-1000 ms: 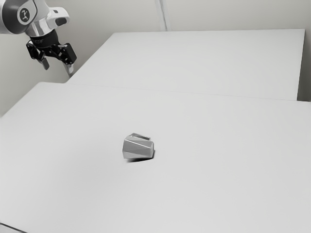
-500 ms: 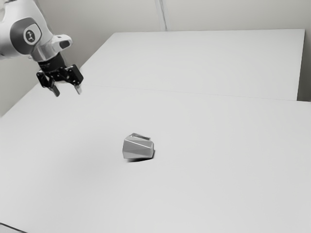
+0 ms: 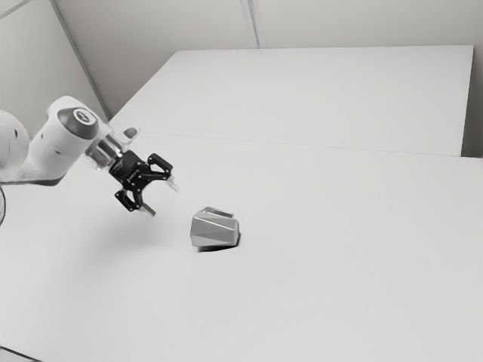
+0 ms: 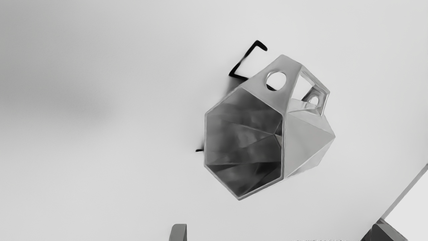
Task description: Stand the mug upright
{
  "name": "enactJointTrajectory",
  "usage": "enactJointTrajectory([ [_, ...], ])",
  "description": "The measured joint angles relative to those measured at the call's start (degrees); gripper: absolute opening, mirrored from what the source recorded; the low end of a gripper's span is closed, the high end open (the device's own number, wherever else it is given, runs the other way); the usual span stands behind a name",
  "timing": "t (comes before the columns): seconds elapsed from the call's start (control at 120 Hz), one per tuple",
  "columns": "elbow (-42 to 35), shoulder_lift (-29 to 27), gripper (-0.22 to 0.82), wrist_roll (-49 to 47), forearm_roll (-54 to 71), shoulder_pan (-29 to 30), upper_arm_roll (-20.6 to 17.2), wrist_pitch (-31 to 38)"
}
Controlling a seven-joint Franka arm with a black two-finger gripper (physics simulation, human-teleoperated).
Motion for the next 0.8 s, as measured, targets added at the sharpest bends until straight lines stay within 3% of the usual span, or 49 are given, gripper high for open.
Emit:
enactJointTrajectory([
  [0.175, -4.7, 2.7, 0.60, 2.2, -7.9, -1.1, -0.2, 2.1],
  [0.8, -4.5, 7.4, 0.60, 7.3, -20.1, -3.8, -3.2, 12.9],
])
